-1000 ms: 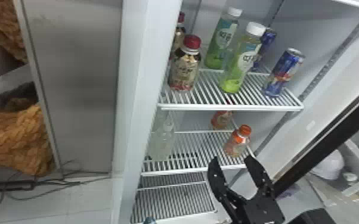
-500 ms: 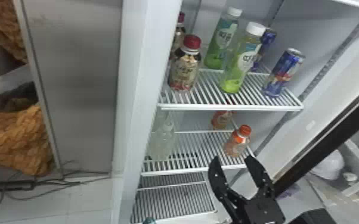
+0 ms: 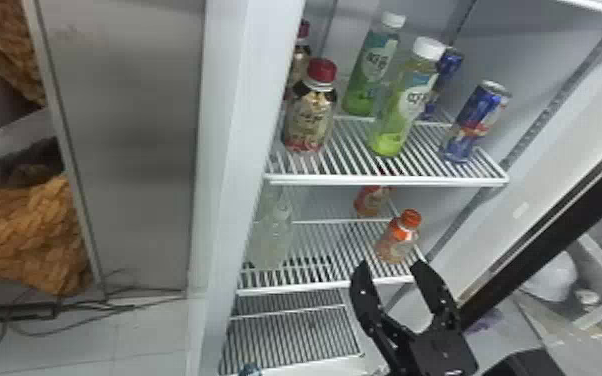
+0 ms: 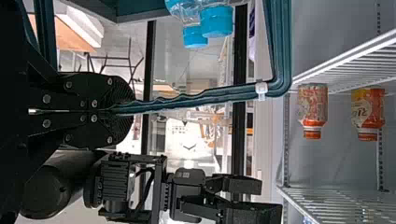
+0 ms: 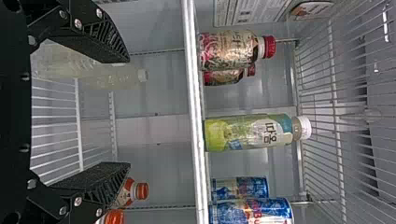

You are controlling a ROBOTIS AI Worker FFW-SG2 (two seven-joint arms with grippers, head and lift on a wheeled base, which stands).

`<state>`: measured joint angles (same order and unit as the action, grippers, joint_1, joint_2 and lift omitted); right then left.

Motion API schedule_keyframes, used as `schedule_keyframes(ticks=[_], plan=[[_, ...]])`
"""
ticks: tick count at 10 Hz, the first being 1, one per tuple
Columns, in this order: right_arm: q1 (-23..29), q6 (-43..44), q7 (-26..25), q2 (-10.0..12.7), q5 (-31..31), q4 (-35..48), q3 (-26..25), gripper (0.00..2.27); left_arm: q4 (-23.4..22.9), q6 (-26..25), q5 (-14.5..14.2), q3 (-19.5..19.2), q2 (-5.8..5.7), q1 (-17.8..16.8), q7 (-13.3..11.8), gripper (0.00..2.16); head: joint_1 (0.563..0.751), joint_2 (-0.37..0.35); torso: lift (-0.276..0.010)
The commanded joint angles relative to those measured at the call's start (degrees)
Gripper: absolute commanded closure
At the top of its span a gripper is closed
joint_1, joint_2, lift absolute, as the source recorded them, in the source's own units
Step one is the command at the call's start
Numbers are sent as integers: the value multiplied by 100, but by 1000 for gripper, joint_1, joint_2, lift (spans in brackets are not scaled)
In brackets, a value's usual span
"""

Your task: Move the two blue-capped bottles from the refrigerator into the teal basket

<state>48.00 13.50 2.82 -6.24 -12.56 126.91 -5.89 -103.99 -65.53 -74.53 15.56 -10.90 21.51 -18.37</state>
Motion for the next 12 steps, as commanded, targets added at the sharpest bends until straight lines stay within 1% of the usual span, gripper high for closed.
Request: schedule_keyframes(ticks=[1,12], plan=[[9,0,0,0,0,0,0,243,0,0,0,0,0,0,0,1130,695,-350,-136],[-5,14,0,0,-27,0,0,243,0,0,0,8,0,-14,0,1128,695,-350,-136]])
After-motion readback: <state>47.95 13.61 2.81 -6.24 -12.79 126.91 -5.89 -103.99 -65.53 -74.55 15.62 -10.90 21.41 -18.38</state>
